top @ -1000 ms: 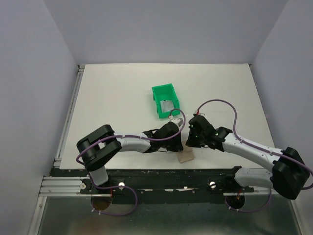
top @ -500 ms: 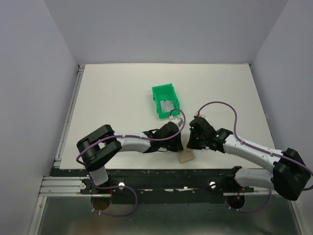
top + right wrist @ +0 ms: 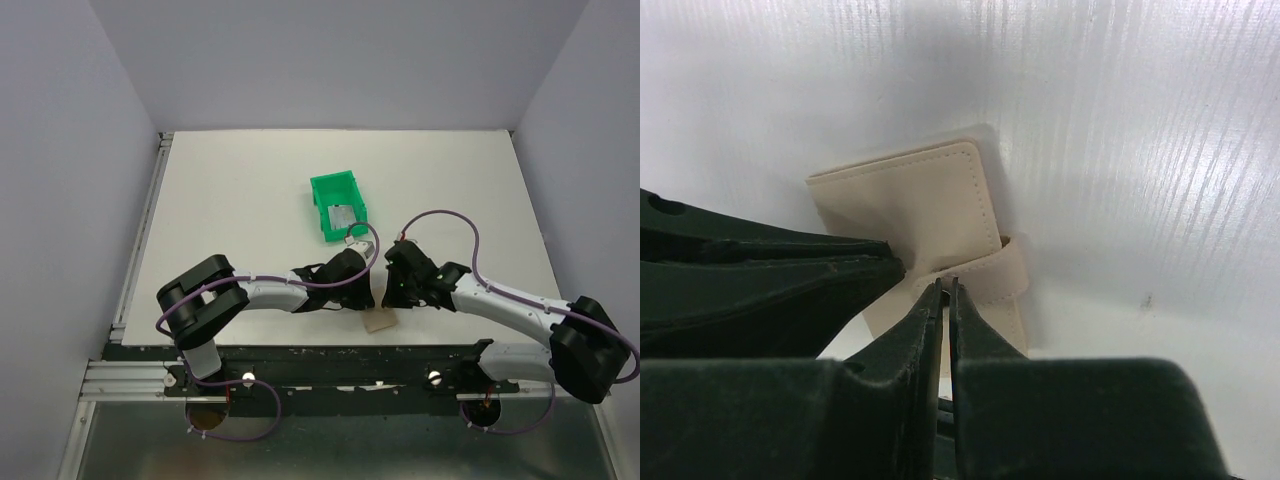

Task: Put the credit cards into the card holder
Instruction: Close the card holder at the center of the board.

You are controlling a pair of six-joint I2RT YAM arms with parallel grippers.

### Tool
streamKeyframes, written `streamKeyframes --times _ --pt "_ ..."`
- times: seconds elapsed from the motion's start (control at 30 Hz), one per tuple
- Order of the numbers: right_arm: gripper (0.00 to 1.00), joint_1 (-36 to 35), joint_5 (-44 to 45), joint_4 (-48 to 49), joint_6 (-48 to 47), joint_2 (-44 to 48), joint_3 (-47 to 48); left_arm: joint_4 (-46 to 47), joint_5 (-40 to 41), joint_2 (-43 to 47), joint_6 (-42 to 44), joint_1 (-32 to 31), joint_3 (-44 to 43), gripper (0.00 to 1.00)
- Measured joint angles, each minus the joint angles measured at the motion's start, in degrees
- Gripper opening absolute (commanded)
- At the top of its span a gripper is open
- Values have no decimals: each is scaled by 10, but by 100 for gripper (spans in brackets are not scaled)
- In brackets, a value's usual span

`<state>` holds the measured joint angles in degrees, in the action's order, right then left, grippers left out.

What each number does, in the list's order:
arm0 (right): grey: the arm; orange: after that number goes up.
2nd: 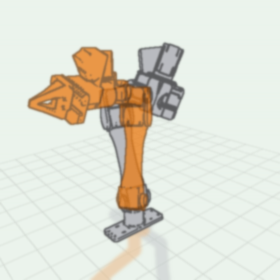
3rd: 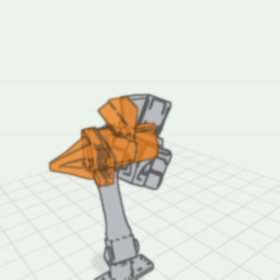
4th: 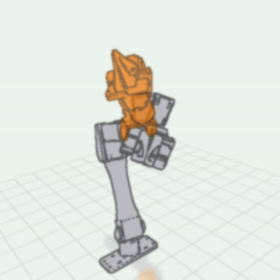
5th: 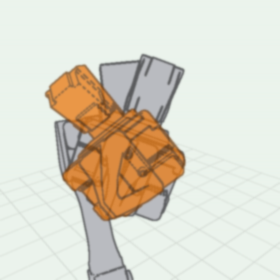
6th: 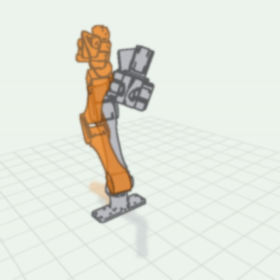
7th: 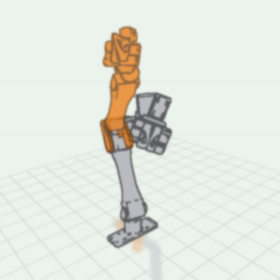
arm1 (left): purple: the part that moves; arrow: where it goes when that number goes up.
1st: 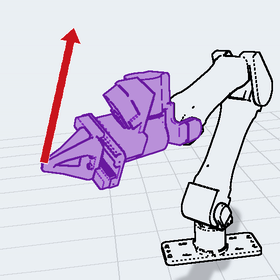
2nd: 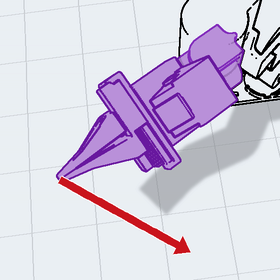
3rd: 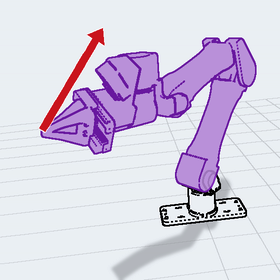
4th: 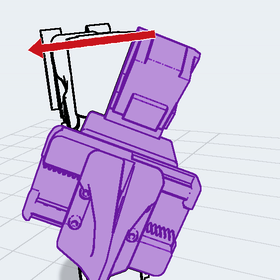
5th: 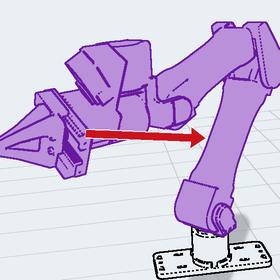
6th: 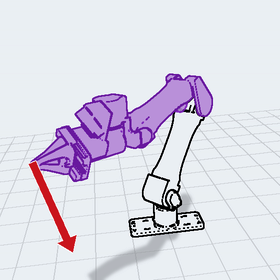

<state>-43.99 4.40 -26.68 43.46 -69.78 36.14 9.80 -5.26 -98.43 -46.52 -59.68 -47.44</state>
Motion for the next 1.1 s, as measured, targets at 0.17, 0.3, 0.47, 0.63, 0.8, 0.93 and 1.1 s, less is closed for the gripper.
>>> streamKeyframes --times 0.17,0.3,0.47,0.63,0.8,0.93,1.1 --pt "15 0 -1 1 0 -11 -2 0 0 0 0 0 0 16" --pt "15 0 -3 1 0 -13 -6 0 0 0 0 0 0 16" --pt "15 0 -7 2 0 -16 -6 0 0 0 0 0 0 16" --pt "15 0 -9 4 0 -17 -6 1 0 0 -1 0 1 16" --pt "15 0 -10 7 0 -17 -6 2 0 0 -1 0 1 16" --pt "15 0 -15 12 0 -17 -6 2 0 0 -1 0 1 16" --pt "15 0 -23 14 0 -19 -6 2 0 0 -1 0 1 16"
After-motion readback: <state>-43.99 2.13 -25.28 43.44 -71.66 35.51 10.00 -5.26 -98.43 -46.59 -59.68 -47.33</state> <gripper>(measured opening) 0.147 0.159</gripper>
